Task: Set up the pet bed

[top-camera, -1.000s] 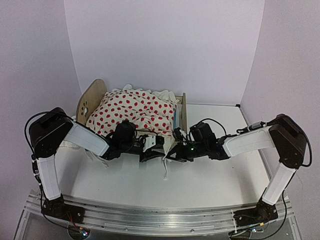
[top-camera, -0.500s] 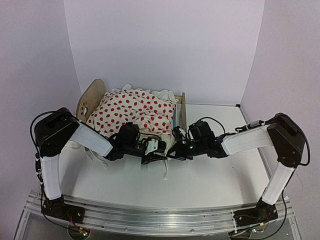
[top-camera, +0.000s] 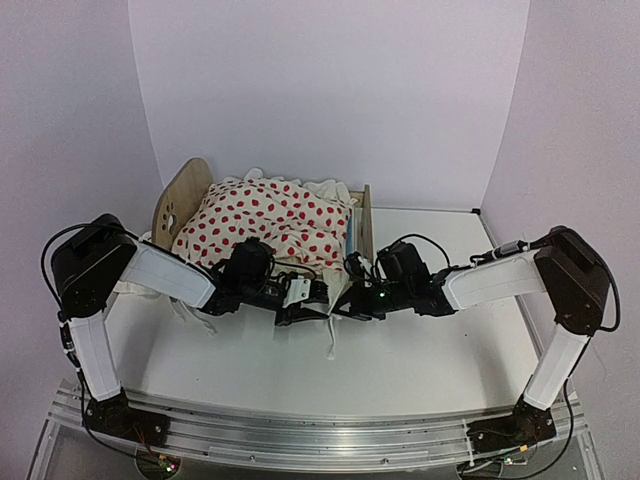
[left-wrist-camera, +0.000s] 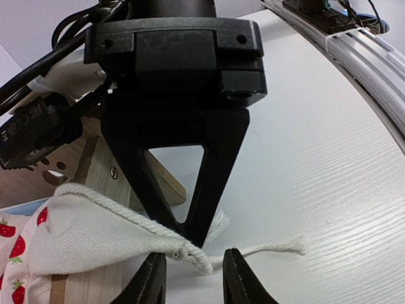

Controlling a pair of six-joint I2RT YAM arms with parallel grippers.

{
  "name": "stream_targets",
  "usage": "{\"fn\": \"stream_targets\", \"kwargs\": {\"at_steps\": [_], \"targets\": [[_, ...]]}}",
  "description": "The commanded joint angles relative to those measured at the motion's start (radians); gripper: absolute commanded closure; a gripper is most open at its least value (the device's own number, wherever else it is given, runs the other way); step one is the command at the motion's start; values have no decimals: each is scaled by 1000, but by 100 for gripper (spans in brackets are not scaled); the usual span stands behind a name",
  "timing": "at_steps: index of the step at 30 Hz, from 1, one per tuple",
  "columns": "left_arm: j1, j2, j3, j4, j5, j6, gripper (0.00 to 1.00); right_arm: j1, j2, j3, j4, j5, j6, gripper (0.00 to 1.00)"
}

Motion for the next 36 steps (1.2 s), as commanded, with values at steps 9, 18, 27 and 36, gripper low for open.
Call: {"fn": "stream_targets", "kwargs": {"at_steps": [9, 18, 27, 36], "targets": [[33, 67, 7, 117, -152, 60, 76, -3, 15, 40, 6, -2, -7, 100], [7, 126, 29, 123, -22, 115, 72, -3, 20, 48, 6, -6, -14, 100], [-1, 127, 35, 122, 43, 104, 75, -3, 20, 47, 6, -7, -18, 100], [-24, 97, -1, 112, 120, 47, 74, -3, 15, 51, 9, -9, -23, 100]]}}
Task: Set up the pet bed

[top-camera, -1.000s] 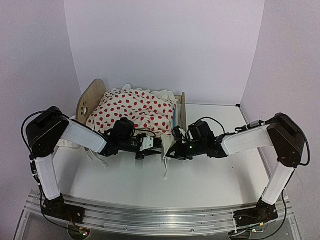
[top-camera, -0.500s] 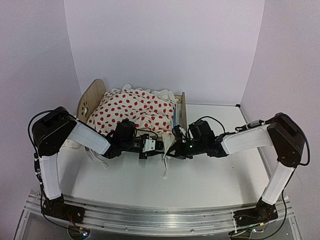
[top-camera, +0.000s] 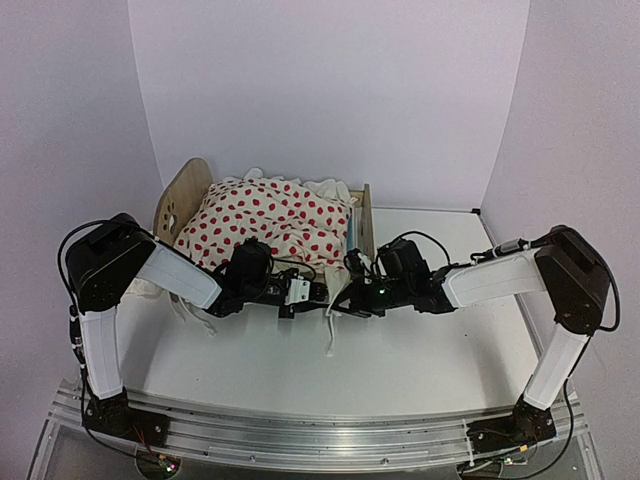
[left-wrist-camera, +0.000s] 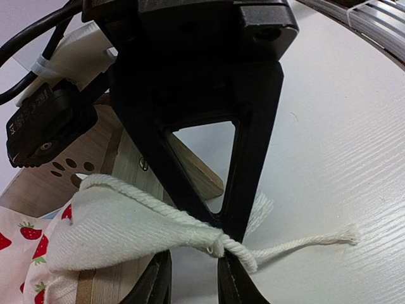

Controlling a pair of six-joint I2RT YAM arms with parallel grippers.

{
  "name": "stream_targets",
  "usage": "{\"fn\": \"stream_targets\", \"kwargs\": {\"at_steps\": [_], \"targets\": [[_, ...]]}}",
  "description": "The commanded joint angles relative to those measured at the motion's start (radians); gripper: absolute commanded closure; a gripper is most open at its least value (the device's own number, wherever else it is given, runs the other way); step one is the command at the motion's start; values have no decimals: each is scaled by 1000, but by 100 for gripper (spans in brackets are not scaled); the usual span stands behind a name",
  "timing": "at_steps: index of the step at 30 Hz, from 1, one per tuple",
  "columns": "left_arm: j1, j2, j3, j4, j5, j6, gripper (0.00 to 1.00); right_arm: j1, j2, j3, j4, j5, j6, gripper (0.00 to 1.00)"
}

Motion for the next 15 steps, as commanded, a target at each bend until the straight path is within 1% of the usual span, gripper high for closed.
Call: {"fn": "stream_targets", "kwargs": {"at_steps": [1, 6, 10, 15], "targets": [[-51, 8, -13, -62, 142, -82, 74, 1, 13, 37, 11, -5, -15, 100], [-57, -12, -26, -46, 142, -132, 75, 1, -20, 28, 10, 10, -16, 100], [-55, -57, -87, 63, 122, -214, 76, 1, -59, -14, 13, 53, -7, 100], [-59, -7, -52, 91, 96, -253, 76, 1, -42, -15, 22, 48, 4, 100]]}}
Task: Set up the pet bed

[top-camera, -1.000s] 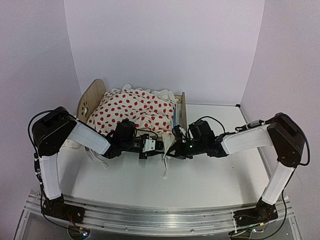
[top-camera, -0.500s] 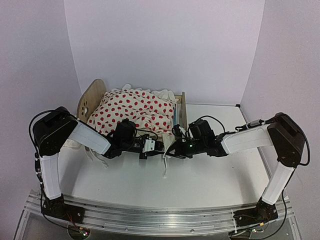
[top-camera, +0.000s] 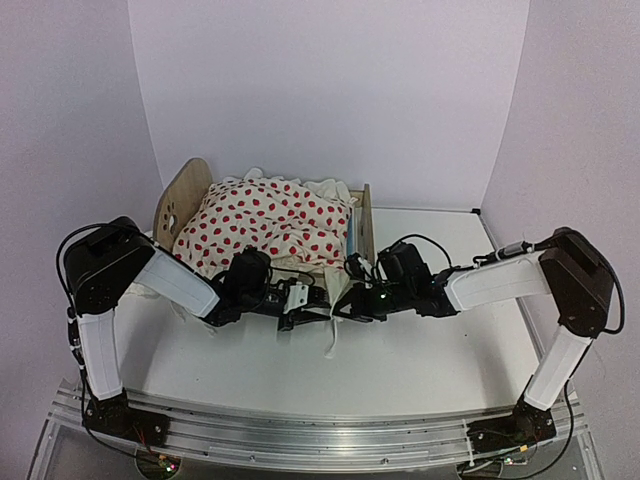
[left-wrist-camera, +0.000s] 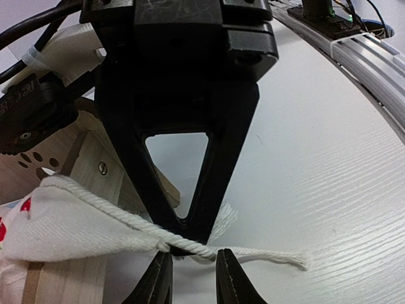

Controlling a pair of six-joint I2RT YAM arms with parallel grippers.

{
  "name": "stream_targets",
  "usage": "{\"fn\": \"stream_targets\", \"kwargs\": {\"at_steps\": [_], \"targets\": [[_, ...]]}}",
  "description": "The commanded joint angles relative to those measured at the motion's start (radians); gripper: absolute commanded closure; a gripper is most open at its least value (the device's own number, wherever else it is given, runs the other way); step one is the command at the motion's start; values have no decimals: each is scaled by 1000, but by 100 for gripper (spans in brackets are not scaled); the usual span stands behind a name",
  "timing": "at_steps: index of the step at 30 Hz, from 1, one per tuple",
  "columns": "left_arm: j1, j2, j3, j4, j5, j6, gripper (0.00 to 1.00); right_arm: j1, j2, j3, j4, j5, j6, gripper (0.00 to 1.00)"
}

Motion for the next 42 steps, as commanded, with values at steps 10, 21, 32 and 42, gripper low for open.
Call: {"fn": "stream_targets", "kwargs": {"at_steps": [10, 21, 32, 42], "targets": [[-30, 48, 54, 23, -3, -26, 78, -8, -31, -4, 45, 10, -12, 100], [18, -105, -3, -107, 54, 121, 66, -8, -13, 2, 44, 36, -19, 100], [42, -11, 28, -48, -98, 173, 84, -8, 8, 24, 44, 16, -25, 100], [30, 90, 108, 35, -104, 121, 82, -8, 5, 26, 44, 11, -28, 100]]}}
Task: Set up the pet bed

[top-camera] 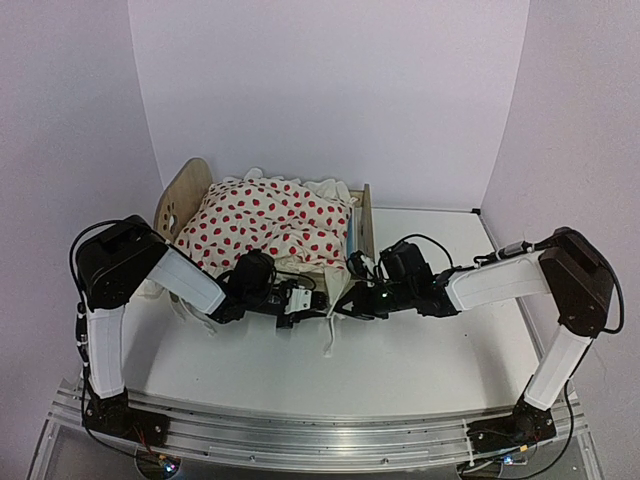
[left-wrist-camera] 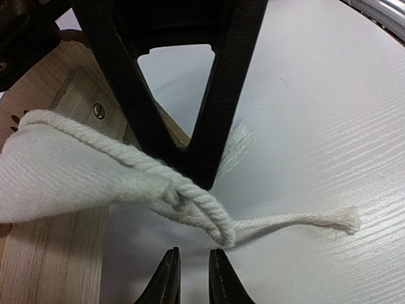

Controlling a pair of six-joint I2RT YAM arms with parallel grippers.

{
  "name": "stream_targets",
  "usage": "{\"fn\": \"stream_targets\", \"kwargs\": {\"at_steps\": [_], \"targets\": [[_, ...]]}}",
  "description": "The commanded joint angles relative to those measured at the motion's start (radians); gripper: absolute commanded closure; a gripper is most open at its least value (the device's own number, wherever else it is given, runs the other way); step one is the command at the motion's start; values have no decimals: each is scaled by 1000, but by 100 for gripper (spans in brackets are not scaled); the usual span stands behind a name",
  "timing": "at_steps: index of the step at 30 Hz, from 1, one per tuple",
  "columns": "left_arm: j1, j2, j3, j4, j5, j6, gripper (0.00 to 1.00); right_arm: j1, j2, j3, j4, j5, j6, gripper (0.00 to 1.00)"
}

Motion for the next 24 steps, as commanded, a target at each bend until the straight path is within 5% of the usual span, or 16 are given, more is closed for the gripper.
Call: {"fn": "stream_targets", "kwargs": {"at_steps": [1, 18, 24], "targets": [[-7, 10, 53, 105, -15, -34, 82, -3, 5, 38, 24, -13, -15, 100], [-36, -24, -16, 213, 96, -70, 78, -3, 26, 59, 24, -27, -22, 100], [-47, -22, -10, 232, 93, -93, 93, -3, 24, 52, 24, -30, -18, 100]]}}
